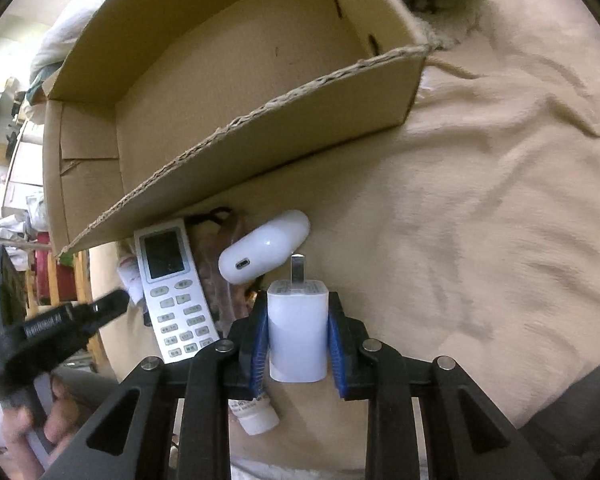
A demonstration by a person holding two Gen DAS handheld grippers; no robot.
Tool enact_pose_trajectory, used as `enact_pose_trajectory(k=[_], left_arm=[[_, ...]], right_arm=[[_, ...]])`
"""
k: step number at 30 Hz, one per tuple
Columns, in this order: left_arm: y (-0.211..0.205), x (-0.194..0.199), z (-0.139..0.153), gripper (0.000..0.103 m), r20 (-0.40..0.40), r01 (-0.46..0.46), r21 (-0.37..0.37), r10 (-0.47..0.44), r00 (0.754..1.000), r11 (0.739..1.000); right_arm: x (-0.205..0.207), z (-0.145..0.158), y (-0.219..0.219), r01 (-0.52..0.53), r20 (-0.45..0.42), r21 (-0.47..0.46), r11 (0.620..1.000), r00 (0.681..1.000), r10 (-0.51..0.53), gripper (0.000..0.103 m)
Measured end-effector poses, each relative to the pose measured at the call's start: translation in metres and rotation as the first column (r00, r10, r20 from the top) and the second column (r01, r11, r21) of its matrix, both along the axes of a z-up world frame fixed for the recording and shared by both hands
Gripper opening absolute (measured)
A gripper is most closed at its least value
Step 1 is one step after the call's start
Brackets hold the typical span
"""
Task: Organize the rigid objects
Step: 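Grasp the white pill bottle with the left tool while the right tool grasps the white charger, then carry the pill bottle and charger into the box and open both tools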
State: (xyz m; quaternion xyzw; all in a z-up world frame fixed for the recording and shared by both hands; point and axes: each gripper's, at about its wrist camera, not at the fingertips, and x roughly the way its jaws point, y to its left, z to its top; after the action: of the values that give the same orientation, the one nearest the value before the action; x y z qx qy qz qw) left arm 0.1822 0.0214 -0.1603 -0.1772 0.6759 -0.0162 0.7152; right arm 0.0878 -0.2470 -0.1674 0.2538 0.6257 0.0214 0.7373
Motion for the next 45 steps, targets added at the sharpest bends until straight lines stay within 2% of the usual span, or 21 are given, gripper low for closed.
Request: enact_pose_trajectory(k=[3,5,9,12,13,18,22,24,31,33,35,38,45], left_arm=[[-0.01,0.011,-0.004,0.033,0.013,0.01,0.023,-0.01,1.0,1.0],[-0.014,0.02,-0.005,0.046,0.014,0.011,0.022,-0.011,1.0,1.0],[-0.02,0.035,-0.017,0.046,0.001,0.025,0.037,-0.025,1.0,0.999],[-0.022,0.046,-0.025,0.034,-0.009,0.036,0.071,-0.036,0.999,0.997],[-0.022,0.047,-0.025,0.025,-0.005,0.041,0.083,-0.041,0.999,0.996],[-0.014,0.051,-0.023,0.024,0.004,0.06,0.094,-0.06,0.998,0.994],[-0.008,0.025,-0.027,0.024,0.021,0.068,0.166,-0.073,0.997,0.984],[-0.003,0.021,-0.02,0.024,0.029,0.072,0.196,-0.079,0.996,0.978],[0.004,-0.007,0.021,0.024,0.086,0.075,0.225,-0.097,0.992,0.971],[-0.009,-0.028,0.034,0.024,0.104,0.075,0.233,-0.102,0.989,0.969],[-0.005,-0.04,0.048,0.024,0.124,0.074,0.24,-0.107,0.986,0.968],[-0.006,-0.044,0.06,0.024,0.163,0.073,0.255,-0.117,0.98,0.964],[-0.033,-0.042,0.105,0.024,0.285,0.109,0.29,-0.194,0.938,0.951]], right_arm=[[-0.004,0.005,-0.005,0.001,0.015,0.01,1.0,1.0,-0.001,0.028],[-0.009,0.006,-0.011,0.007,0.017,0.019,1.0,1.0,-0.007,0.028],[-0.011,0.008,-0.015,0.014,0.027,0.022,1.0,1.0,-0.015,0.028],[-0.012,0.009,-0.014,0.015,0.034,0.019,1.0,0.999,-0.016,0.028],[-0.012,0.009,-0.013,0.016,0.035,0.018,1.0,0.999,-0.017,0.028],[-0.014,0.013,-0.014,0.015,0.046,0.013,1.0,0.999,-0.015,0.028],[-0.021,0.02,-0.015,0.006,0.064,0.008,1.0,0.998,-0.007,0.028],[-0.025,0.027,-0.014,0.002,0.082,0.008,1.0,0.997,-0.003,0.028],[-0.038,0.062,-0.006,-0.04,0.217,-0.005,0.999,0.975,0.04,0.028],[-0.039,0.068,-0.004,-0.055,0.238,-0.023,0.998,0.97,0.059,0.028],[-0.038,0.075,-0.003,-0.063,0.258,-0.042,0.997,0.963,0.072,0.028],[-0.034,0.083,-0.003,-0.072,0.282,-0.062,0.995,0.955,0.086,0.028],[-0.004,0.104,-0.01,-0.08,0.337,-0.098,0.992,0.935,0.109,0.028]])
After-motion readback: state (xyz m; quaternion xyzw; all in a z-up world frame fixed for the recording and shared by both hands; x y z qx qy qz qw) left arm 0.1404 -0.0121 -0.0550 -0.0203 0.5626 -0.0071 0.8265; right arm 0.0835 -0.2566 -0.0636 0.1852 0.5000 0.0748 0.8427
